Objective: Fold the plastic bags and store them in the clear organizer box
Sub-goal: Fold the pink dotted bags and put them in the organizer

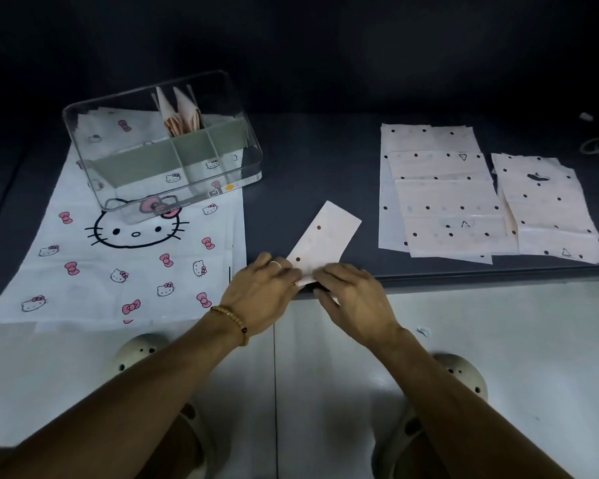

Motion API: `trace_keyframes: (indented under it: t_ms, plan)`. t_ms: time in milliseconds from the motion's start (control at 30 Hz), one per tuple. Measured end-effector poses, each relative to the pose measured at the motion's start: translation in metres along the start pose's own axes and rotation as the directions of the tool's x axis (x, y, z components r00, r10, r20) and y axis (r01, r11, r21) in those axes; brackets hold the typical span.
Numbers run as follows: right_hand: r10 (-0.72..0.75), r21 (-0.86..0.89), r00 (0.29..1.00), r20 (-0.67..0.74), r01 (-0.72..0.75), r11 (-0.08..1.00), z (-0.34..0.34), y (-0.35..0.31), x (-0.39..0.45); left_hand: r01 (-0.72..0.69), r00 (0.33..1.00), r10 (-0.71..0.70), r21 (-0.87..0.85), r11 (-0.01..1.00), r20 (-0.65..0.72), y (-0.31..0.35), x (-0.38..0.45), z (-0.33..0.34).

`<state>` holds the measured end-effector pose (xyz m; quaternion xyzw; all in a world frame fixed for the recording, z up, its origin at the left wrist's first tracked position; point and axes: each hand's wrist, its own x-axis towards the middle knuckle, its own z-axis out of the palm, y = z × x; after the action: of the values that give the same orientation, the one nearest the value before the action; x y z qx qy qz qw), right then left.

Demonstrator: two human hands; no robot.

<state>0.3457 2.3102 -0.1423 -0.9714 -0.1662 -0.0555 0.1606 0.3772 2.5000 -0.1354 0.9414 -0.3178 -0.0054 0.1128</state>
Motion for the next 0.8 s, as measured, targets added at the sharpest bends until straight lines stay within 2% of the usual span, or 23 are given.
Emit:
trace_keyframes:
  t_ms: [67, 100, 167, 200, 233, 267, 467, 533, 700, 800]
  plan:
    - [0.070, 0.076, 0.997, -0.037, -0.067, 0.995, 0.000, -0.004, 0.005, 0.152, 0.988, -0.145, -0.184, 0.971, 0.050, 0.001, 0.007, -0.003]
    - [0.145, 0.155, 0.989, -0.040, -0.137, 0.978, 0.000, -0.004, 0.007, 0.245, 0.969, -0.225, -0.309, 0.919, 0.099, 0.001, 0.010, -0.007]
    - [0.348, 0.330, 0.937, -0.002, -0.328, 0.885, -0.003, 0.000, 0.014, 0.388, 0.920, -0.336, -0.581, 0.716, 0.201, -0.006, 0.018, -0.011]
    - [0.441, 0.396, 0.897, 0.037, -0.418, 0.818, -0.003, 0.004, 0.019, 0.425, 0.900, -0.363, -0.664, 0.615, 0.240, -0.009, 0.022, -0.012]
    - [0.512, 0.439, 0.855, 0.077, -0.490, 0.753, -0.004, 0.006, 0.024, 0.457, 0.881, -0.388, -0.702, 0.546, 0.271, -0.011, 0.026, -0.012]
    - [0.563, 0.465, 0.820, 0.100, -0.539, 0.702, -0.004, 0.008, 0.029, 0.486, 0.864, -0.411, -0.695, 0.529, 0.292, -0.013, 0.030, -0.010]
    - [0.747, 0.330, 0.659, 0.088, -0.727, 0.602, 0.005, 0.006, 0.059, 0.580, 0.809, -0.534, -0.490, 0.651, 0.248, -0.006, 0.060, 0.004]
    - [0.770, 0.299, 0.631, 0.094, -0.756, 0.583, 0.007, 0.007, 0.064, 0.585, 0.806, -0.550, -0.431, 0.687, 0.217, -0.006, 0.065, 0.006]
    - [0.752, 0.255, 0.651, 0.107, -0.749, 0.612, 0.008, 0.009, 0.069, 0.625, 0.780, -0.588, -0.318, 0.713, 0.214, -0.009, 0.069, 0.006]
    - [0.726, 0.248, 0.676, 0.127, -0.730, 0.637, 0.010, 0.010, 0.067, 0.600, 0.797, -0.594, -0.249, 0.760, 0.110, -0.010, 0.063, 0.009]
